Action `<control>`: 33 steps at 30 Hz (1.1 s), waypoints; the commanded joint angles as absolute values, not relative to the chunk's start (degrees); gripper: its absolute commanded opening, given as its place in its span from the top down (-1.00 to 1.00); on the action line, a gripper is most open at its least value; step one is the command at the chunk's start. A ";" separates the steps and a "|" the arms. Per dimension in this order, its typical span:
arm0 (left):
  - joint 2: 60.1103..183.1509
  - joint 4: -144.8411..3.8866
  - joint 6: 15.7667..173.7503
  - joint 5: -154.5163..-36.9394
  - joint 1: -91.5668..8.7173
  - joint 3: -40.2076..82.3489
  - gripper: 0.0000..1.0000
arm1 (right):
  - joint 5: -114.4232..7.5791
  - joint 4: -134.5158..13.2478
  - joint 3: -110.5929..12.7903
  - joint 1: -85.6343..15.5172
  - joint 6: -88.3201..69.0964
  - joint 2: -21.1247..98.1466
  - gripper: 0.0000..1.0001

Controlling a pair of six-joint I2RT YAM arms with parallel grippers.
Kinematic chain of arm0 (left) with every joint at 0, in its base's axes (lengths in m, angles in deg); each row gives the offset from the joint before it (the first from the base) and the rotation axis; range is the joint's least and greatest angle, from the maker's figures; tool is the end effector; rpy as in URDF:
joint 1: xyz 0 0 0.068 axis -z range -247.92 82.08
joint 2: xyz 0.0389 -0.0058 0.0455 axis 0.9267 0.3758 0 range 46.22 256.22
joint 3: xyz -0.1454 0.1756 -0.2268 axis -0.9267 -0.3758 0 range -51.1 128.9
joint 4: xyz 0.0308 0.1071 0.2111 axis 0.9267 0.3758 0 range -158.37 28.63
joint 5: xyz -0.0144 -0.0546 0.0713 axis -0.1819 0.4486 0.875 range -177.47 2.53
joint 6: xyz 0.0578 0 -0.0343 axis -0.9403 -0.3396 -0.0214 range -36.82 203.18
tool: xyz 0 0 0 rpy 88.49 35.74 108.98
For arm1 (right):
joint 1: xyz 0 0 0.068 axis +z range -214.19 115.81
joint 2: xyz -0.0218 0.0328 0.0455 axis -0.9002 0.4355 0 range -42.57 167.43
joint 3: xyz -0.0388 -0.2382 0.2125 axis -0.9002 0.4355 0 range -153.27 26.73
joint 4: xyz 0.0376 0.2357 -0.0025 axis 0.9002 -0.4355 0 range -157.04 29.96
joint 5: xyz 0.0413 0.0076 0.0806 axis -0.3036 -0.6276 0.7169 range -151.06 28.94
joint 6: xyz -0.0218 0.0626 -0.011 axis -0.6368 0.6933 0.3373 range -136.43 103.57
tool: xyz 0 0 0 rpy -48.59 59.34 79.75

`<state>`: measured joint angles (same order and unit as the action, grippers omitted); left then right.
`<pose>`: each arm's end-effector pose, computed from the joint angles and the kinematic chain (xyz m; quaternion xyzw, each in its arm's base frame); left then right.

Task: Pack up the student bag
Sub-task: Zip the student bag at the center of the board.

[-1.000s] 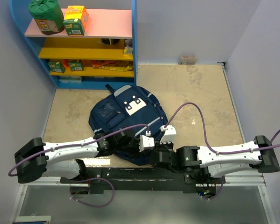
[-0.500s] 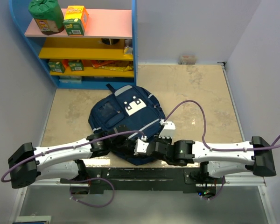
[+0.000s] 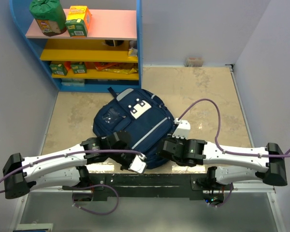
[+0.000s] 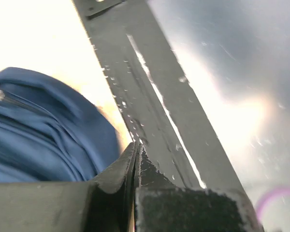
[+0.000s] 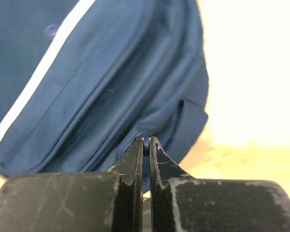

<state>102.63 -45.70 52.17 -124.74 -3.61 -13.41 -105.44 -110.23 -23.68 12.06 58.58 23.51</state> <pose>0.0409 -0.1600 0.2841 0.7269 0.4844 -0.3908 0.2902 0.0761 0.1534 0.2963 0.0692 0.9063 0.0959 0.4058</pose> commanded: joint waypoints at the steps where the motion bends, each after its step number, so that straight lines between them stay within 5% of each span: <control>1: 101.25 -25.97 37.23 -130.36 -4.02 -4.62 1.00 | -113.71 -117.17 -24.77 10.61 59.69 22.55 1.00; 7: 99.49 -30.55 44.56 -126.23 -9.47 -2.14 0.93 | -111.61 -107.19 -25.21 10.61 55.13 23.70 1.00; 8: 99.31 -35.63 46.86 -126.49 -10.09 -3.01 0.46 | -111.08 -105.76 -25.21 10.52 52.94 23.61 1.00; 10: 98.96 -42.05 53.45 -127.45 -10.09 -6.70 0.09 | -109.76 -104.95 -26.17 10.61 52.57 24.13 1.00; 11: 98.96 -44.01 54.95 -127.11 -9.74 -8.02 -0.24 | -109.67 -105.65 -26.70 10.61 53.00 24.57 1.00; 13: 99.31 -49.36 57.95 -122.20 -9.30 -11.54 -0.44 | -110.01 -107.23 -27.32 11.05 54.15 24.58 1.00; 33: 110.03 -65.73 55.67 -115.17 0.19 -17.61 -0.36 | -107.03 -101.88 -25.03 11.31 50.99 17.90 1.00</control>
